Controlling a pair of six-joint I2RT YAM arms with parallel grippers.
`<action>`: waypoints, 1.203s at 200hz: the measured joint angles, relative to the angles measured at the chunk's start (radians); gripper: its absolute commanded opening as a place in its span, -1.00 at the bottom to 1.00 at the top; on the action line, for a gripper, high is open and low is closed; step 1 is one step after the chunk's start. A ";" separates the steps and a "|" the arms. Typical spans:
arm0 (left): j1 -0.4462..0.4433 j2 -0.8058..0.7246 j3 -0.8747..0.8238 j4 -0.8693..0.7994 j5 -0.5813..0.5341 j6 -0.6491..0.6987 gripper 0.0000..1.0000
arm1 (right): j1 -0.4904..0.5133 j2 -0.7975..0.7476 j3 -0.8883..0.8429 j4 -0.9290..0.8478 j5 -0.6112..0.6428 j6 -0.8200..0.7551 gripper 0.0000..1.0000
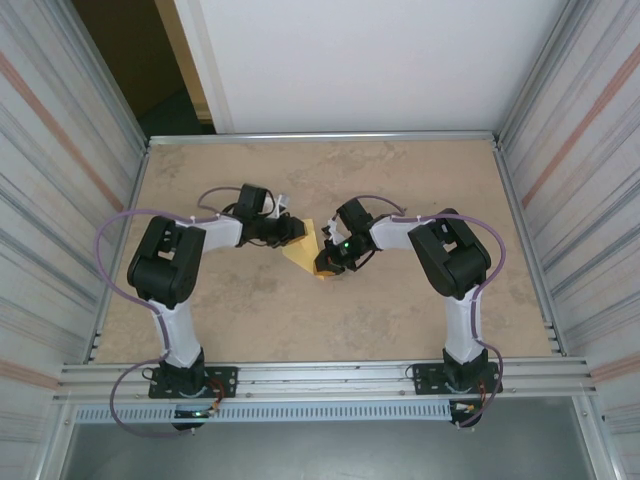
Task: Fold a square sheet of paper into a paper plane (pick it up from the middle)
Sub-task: Fourth fold the wing at the center of the table.
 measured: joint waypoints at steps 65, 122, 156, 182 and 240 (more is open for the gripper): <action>-0.001 0.042 0.058 -0.001 -0.002 0.034 -0.63 | 0.000 0.000 0.002 -0.005 0.000 -0.004 -0.84; -0.001 0.079 0.058 -0.002 -0.002 0.037 -0.63 | 0.000 0.001 0.002 -0.005 0.000 -0.004 -0.84; -0.001 0.089 0.064 -0.003 -0.017 0.038 -0.64 | 0.000 0.002 0.002 -0.005 0.000 -0.004 -0.84; -0.001 0.096 0.065 -0.011 -0.030 0.038 -0.64 | 0.000 0.002 0.002 -0.005 0.000 -0.004 -0.84; -0.001 0.120 0.077 -0.018 -0.031 0.042 -0.64 | 0.000 0.002 0.002 -0.005 0.000 -0.004 -0.84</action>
